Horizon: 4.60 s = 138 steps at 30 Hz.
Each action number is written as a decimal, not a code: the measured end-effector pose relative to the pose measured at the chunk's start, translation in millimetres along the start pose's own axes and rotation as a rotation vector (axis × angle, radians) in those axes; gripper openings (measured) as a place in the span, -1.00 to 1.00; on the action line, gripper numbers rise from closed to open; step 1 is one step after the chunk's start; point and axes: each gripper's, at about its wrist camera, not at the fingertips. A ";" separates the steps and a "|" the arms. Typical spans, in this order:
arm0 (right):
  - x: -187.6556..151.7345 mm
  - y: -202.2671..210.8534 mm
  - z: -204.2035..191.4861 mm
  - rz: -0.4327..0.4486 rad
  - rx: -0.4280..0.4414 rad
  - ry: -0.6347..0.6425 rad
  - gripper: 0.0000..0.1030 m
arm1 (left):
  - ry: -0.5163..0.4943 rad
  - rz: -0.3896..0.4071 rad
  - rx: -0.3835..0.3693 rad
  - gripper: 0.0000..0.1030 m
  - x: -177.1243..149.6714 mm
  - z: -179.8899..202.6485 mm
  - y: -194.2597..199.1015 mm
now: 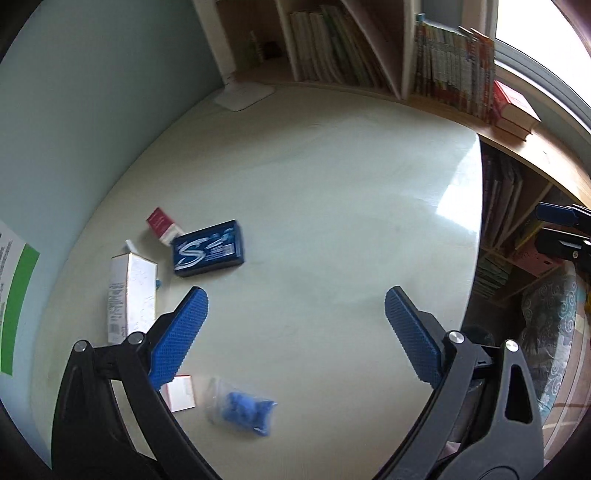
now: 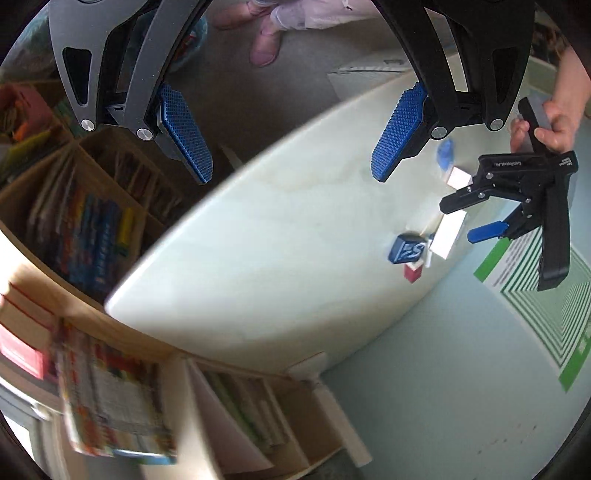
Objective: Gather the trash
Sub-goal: 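Swing both tools back to the table toward the white box and blue gum box, then grasp the tall white box with the left tool while the right tool grasps the blue gum box, then carry the white box with the left tool while the right tool carries the gum box to the wastebasket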
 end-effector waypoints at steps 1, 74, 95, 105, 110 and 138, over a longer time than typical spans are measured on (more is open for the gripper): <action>3.9 -6.8 -9.5 -0.011 0.007 0.021 0.70 | 0.018 -0.003 0.009 0.83 -3.5 -9.2 0.8; 73.1 -272.2 -222.8 -0.373 0.094 0.665 0.74 | 0.387 -0.229 0.066 0.82 -69.3 -191.6 -107.4; 62.4 -288.8 -235.9 -0.385 0.091 0.715 0.13 | 0.424 -0.243 0.025 -0.09 -72.6 -202.5 -122.3; 75.3 -274.3 -225.7 -0.359 0.110 0.655 0.06 | 0.413 -0.220 0.047 -0.09 -70.2 -198.7 -110.0; 81.6 -259.8 -223.0 -0.332 0.118 0.633 0.03 | 0.409 -0.195 0.052 -0.09 -71.9 -198.5 -96.6; 108.4 -175.0 -178.8 -0.160 0.077 0.504 0.02 | 0.267 -0.085 0.040 -0.10 -49.3 -164.4 -37.6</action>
Point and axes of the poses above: each gripper's, at about its wrist camera, not at the fingertips, and y roughly against the way its jaws point, z to its right, x to its top, and after that the axes turned 10 degrees about -y, right-handed
